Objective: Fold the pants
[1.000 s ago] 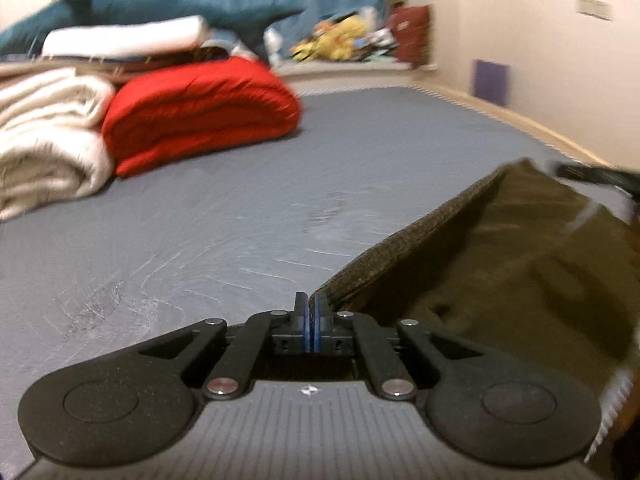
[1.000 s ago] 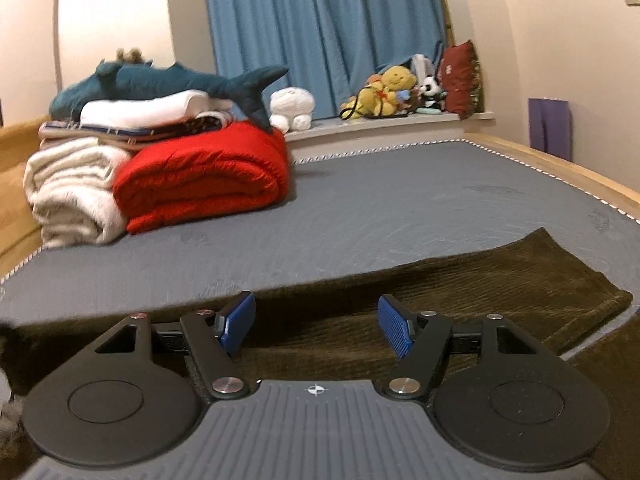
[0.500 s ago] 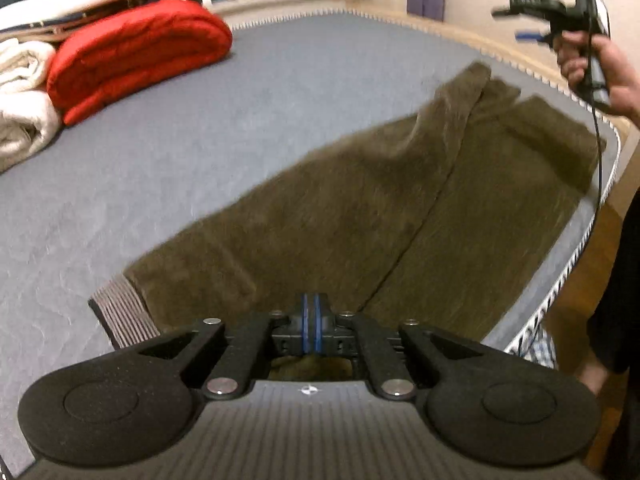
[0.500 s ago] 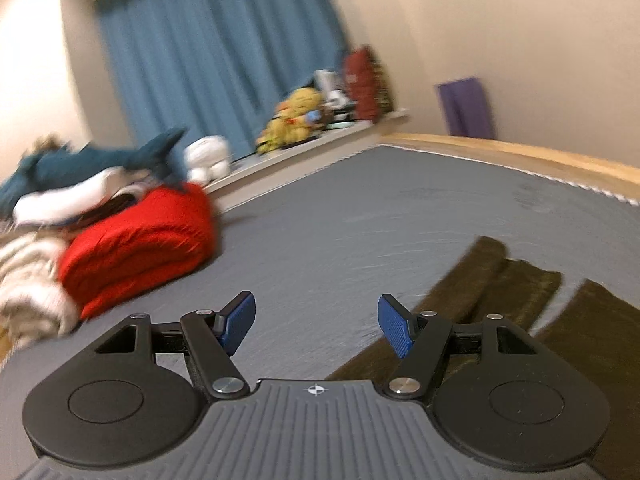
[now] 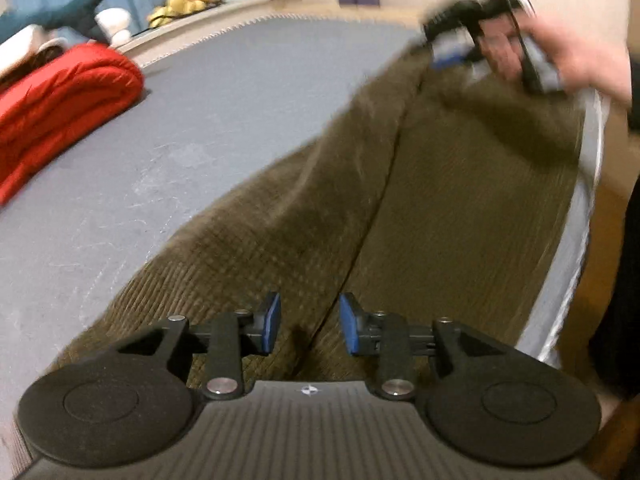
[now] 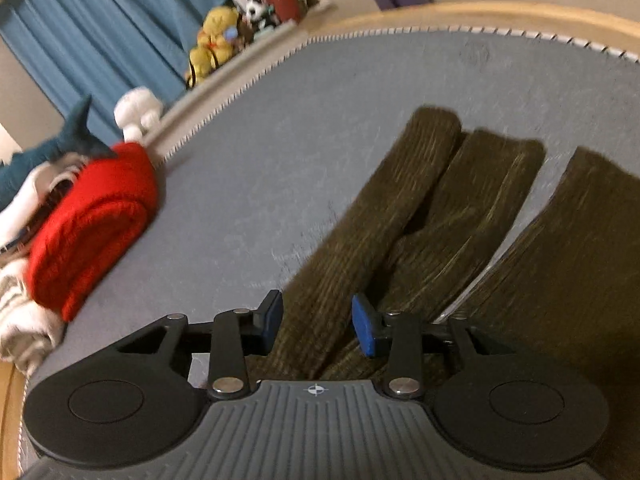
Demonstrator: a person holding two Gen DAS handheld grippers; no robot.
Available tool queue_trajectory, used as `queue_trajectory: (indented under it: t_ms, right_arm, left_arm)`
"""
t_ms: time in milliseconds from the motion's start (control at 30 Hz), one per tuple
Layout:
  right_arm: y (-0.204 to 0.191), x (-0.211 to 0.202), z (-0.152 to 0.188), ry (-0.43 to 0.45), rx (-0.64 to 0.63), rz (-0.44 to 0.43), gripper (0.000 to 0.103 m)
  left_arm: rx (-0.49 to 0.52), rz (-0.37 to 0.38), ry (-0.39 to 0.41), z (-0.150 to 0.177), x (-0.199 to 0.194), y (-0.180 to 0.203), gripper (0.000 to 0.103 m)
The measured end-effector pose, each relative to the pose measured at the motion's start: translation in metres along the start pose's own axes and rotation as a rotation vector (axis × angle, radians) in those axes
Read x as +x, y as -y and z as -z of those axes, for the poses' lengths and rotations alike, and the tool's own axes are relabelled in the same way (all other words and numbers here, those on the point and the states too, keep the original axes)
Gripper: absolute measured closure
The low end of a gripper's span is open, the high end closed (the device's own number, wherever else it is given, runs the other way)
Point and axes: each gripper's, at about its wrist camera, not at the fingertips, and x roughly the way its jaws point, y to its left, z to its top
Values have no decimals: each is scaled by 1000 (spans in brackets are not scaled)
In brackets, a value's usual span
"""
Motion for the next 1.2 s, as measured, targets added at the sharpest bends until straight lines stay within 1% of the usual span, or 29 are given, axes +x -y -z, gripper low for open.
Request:
queue_trajectory:
  t_ms: [33, 67, 100, 167, 267, 333, 400, 433, 467, 533, 567, 600, 633, 667, 733, 767, 867, 1067, 1200]
  right_arm:
    - [-1, 8, 2, -15, -17, -2, 55]
    - [-3, 16, 5, -31, -34, -2, 52]
    - [-4, 22, 5, -47, -43, 0, 49]
    - [-5, 34, 7, -79, -45, 12, 47]
    - [-7, 46, 7, -100, -26, 21, 47]
    - [-12, 50, 8, -99, -39, 20, 46]
    - [-16, 55, 8, -98, -51, 25, 44]
    - [-18, 57, 8, -98, -54, 29, 44]
    - [-19, 59, 8, -98, -56, 31, 44]
    - [-20, 61, 8, -96, -60, 36, 44]
    - [-21, 61, 8, -91, -64, 42, 48]
    - [-21, 61, 7, -83, -67, 49, 55]
    - [-21, 60, 7, -76, -72, 56, 60]
    - [-20, 59, 6, -67, -73, 60, 69]
    - [-18, 55, 3, -52, -62, 57, 82]
    - [-17, 53, 1, -44, -56, 49, 86]
    - [-17, 36, -5, -8, -60, 27, 89]
    - [-22, -6, -15, 65, -87, 9, 91]
    - [-25, -47, -18, 105, -128, -22, 92]
  left_arm:
    - [50, 1, 12, 0, 3, 6, 64]
    - [74, 9, 24, -2, 5, 9, 54]
    - [80, 16, 24, -2, 8, 10, 48]
    - [67, 27, -11, -4, 21, 6, 48]
    - [79, 16, -70, 1, 40, 3, 48]
    - [83, 7, -95, 5, 49, -1, 49]
    - [65, 15, -103, 5, 56, -6, 52]
    - [58, 20, -103, 5, 57, -9, 56]
    - [58, 14, -104, 5, 59, -11, 64]
    - [61, 4, -108, 4, 59, -14, 69]
    - [56, 14, -109, 3, 59, -16, 79]
    - [51, 22, -109, 2, 61, -16, 87]
    - [47, 22, -107, 1, 62, -17, 89]
    - [46, 18, -104, 0, 57, -16, 93]
    - [40, 16, -98, -1, 54, -17, 95]
    - [33, 13, -91, -2, 52, -18, 95]
    - [6, 13, -60, -3, 42, -25, 96]
    - [-5, 28, 30, -5, 8, -30, 97]
    - [26, 39, 88, 1, -17, -30, 97]
